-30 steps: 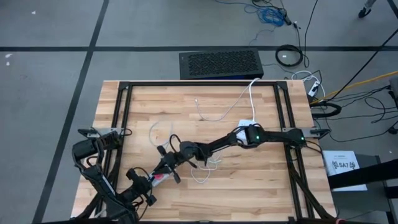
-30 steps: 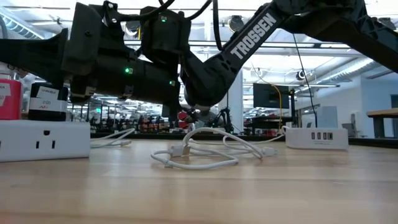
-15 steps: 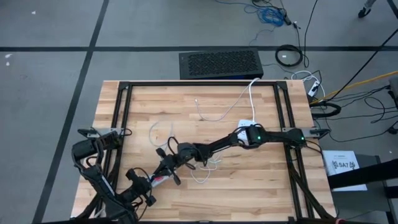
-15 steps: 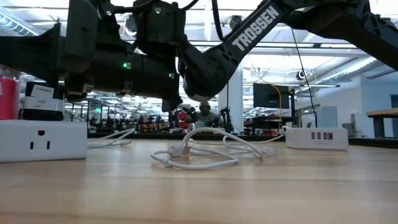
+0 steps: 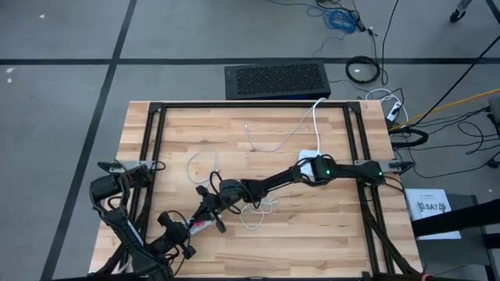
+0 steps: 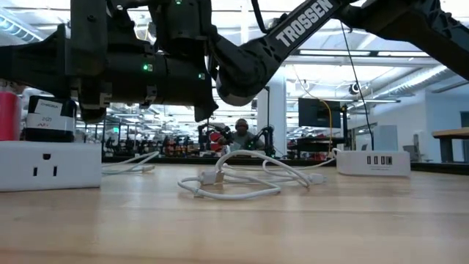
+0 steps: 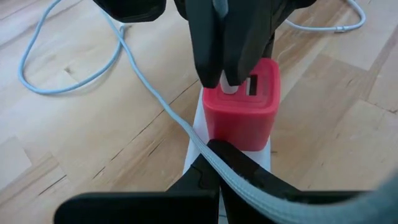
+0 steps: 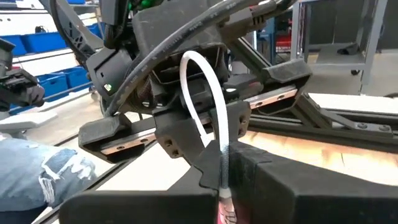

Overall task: Insert USB
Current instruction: Insert the top left white charger cable into the pink adapter charger

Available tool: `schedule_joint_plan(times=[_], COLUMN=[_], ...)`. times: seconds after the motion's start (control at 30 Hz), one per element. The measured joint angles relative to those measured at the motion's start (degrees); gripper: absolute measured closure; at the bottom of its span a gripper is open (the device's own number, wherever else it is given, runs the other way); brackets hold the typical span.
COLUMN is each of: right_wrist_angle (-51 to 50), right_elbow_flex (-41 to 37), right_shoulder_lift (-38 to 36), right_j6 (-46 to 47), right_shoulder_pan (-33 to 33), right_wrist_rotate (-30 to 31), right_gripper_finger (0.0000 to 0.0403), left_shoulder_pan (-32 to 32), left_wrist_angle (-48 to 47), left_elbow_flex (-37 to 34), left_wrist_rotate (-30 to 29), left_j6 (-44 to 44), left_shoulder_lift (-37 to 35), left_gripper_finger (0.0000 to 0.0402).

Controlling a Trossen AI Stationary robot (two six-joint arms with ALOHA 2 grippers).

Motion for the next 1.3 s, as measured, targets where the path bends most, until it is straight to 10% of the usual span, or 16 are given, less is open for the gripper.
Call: schedule_joint_plan(times=[0.67,1.3], right_wrist_angle=[-14.08,-15.71], right_elbow_flex=[0.09,-0.44], right_shoulder_lift=[-4.39,-6.89], right_j6=[-1.29,0.86], right_shoulder_pan=[0.18,-0.93], right_wrist_rotate=[3.49,4.18], right_gripper_finger=[0.0399,0.0272], left_shoulder_pan=[-0.3,-0.34], left_wrist_angle=[1.07,1.49], left_elbow_flex=[0.0,0.0], left_wrist_rotate=[-0.02,0.04], left_j6=[-0.07,-0.07], left_shoulder_lift=[0.02,0.0], left_gripper_finger=[0.0395,0.0395])
